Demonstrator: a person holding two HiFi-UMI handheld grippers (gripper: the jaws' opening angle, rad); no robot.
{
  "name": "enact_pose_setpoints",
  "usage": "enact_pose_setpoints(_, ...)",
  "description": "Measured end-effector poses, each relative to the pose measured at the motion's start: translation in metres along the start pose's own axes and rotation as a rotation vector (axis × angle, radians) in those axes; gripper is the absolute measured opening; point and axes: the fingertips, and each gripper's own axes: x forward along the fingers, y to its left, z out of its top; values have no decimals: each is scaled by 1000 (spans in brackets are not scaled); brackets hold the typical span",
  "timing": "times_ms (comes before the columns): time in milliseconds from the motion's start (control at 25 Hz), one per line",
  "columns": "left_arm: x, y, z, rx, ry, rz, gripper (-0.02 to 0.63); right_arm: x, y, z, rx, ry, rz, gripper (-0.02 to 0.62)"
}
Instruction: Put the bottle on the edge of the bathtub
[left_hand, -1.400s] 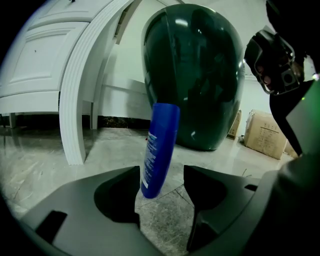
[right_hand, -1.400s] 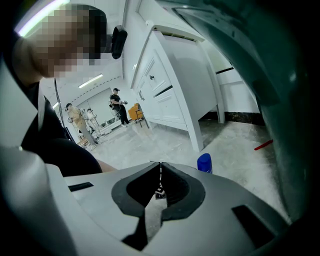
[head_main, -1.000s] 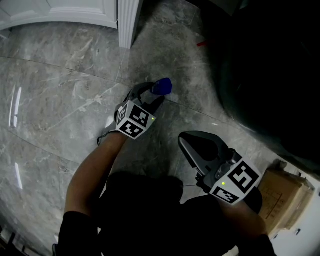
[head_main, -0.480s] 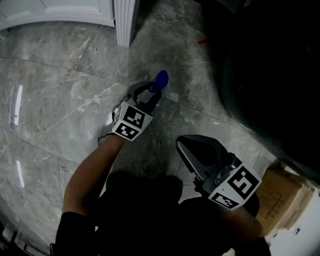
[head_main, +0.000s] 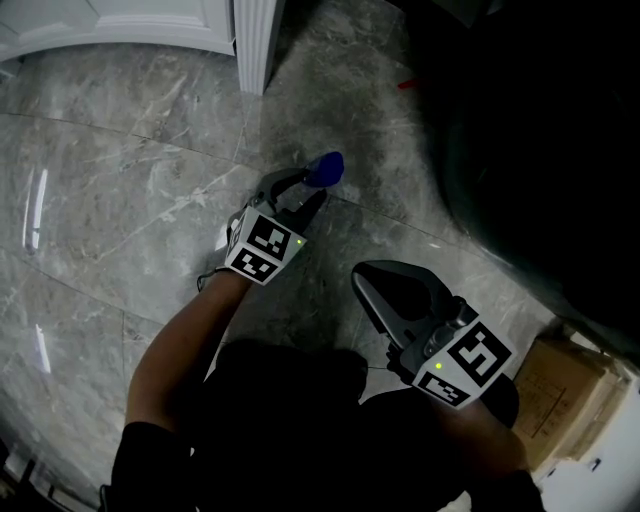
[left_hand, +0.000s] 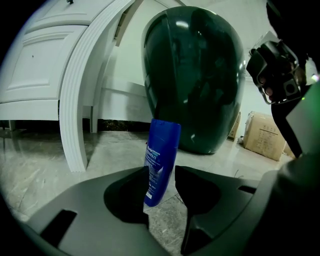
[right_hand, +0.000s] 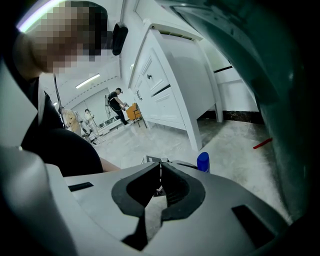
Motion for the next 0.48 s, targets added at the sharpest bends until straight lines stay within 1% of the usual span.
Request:
enact_pose_setpoints(160,-15,1,20,4,-16,2,181,0,1,11,-27,-22,8,29)
enact_pose_setpoints(320,-46,5,54,-41,-80,26,179,-3,2,25,-35,-66,12,29)
enact_pose_setpoints(480,-77,11,90,-65,-129,40,153,-11,3,40,-37,-103,13,29)
